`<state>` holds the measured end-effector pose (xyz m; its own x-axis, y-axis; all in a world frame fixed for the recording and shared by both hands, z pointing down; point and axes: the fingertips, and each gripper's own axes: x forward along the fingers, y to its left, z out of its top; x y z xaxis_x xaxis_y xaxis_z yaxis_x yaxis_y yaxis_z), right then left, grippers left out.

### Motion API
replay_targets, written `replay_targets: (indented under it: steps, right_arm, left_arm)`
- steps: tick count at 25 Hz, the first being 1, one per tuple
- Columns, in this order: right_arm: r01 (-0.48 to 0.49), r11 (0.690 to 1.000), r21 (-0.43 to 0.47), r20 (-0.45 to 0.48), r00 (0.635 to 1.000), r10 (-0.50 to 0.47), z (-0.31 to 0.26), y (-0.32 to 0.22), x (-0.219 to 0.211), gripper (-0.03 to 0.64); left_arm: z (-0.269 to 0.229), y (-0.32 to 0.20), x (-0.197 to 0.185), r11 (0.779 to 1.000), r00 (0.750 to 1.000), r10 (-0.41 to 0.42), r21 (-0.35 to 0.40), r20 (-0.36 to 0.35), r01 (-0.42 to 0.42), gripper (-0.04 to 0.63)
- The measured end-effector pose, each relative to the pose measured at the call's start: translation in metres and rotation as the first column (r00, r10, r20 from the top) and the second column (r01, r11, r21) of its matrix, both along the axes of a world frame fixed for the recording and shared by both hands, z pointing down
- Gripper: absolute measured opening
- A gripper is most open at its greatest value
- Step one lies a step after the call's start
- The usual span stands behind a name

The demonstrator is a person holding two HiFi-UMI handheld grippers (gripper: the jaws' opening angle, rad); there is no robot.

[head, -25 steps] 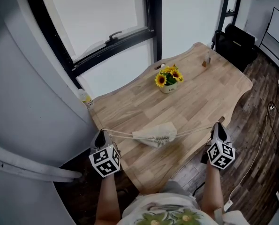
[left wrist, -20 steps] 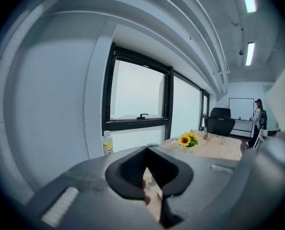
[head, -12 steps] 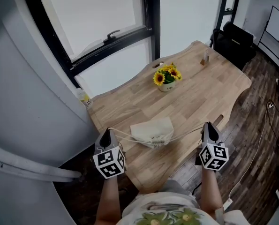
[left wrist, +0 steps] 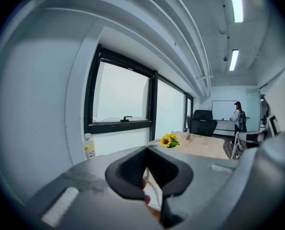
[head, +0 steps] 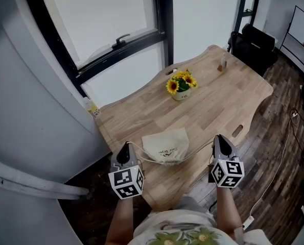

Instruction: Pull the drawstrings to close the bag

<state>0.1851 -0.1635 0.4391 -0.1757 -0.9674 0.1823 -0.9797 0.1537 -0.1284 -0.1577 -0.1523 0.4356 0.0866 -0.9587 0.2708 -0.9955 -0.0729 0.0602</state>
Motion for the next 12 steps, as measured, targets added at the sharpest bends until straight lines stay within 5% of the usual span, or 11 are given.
replay_targets:
  steps: [12]
  right_arm:
    - [0.079, 0.997, -0.007, -0.015, 0.997, -0.08, 0.003, 0.007, -0.032, 0.008]
  left_arm:
    - [0.0, 0.006, 0.022, 0.998, 0.998, 0.059, 0.005, -0.002, -0.059, 0.006]
